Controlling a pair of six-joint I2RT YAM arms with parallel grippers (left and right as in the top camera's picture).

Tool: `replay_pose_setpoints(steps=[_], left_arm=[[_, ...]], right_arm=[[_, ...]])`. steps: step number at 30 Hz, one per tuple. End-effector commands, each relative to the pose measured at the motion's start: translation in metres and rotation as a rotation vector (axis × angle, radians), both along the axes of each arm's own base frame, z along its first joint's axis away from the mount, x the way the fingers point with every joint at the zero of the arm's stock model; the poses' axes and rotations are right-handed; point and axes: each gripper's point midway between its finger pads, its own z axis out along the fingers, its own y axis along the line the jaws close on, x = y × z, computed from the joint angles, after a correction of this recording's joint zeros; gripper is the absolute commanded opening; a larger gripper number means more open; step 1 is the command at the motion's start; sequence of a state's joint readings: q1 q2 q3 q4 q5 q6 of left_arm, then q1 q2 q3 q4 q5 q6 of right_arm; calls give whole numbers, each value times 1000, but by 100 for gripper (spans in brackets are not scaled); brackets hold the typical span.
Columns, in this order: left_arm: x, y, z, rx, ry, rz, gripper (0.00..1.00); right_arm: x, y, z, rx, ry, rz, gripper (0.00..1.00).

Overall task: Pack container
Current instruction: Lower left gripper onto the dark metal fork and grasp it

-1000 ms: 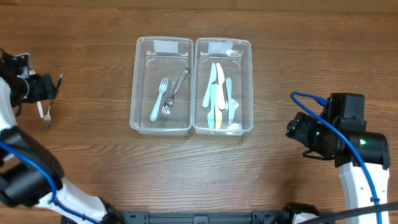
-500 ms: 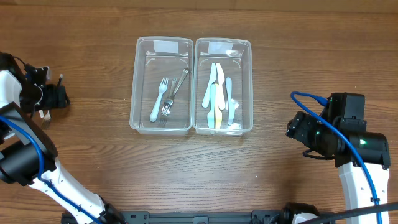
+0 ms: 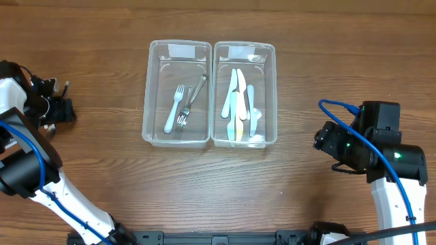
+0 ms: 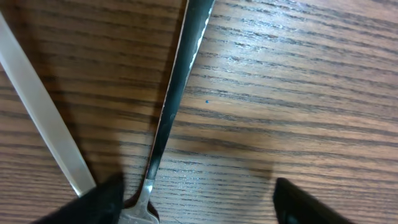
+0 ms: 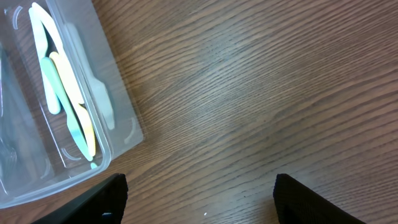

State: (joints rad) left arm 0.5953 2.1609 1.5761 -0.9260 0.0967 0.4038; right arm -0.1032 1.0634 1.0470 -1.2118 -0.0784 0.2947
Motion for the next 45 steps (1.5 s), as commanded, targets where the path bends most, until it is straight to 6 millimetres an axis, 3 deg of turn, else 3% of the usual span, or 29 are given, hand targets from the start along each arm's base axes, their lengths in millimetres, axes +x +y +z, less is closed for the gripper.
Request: replay_pose_setpoints(steps=[1, 5, 11, 16, 21, 28, 33, 45], left_arm=[[-3, -5, -11, -13, 26, -29, 60], [-3, -5, -11, -14, 27, -29, 44], [-3, -6, -11, -16, 29, -29, 29], [-4, -5, -11, -15, 30, -29, 31], [-10, 6, -12, 47, 68, -11, 26], [-9, 15, -12, 96, 75, 36, 33], [-4, 12, -12, 101, 66, 25, 33], [12, -7, -11, 112, 49, -55, 22]], right_arm=[[2, 1, 2, 1, -13, 5, 77], [2, 1, 2, 1, -13, 5, 78], [2, 1, 2, 1, -13, 5, 77], [3, 1, 3, 0, -17, 5, 77], [3, 1, 3, 0, -20, 5, 77], [4, 1, 3, 0, -21, 4, 77], [4, 1, 3, 0, -25, 4, 77], [4, 1, 3, 0, -24, 4, 77]])
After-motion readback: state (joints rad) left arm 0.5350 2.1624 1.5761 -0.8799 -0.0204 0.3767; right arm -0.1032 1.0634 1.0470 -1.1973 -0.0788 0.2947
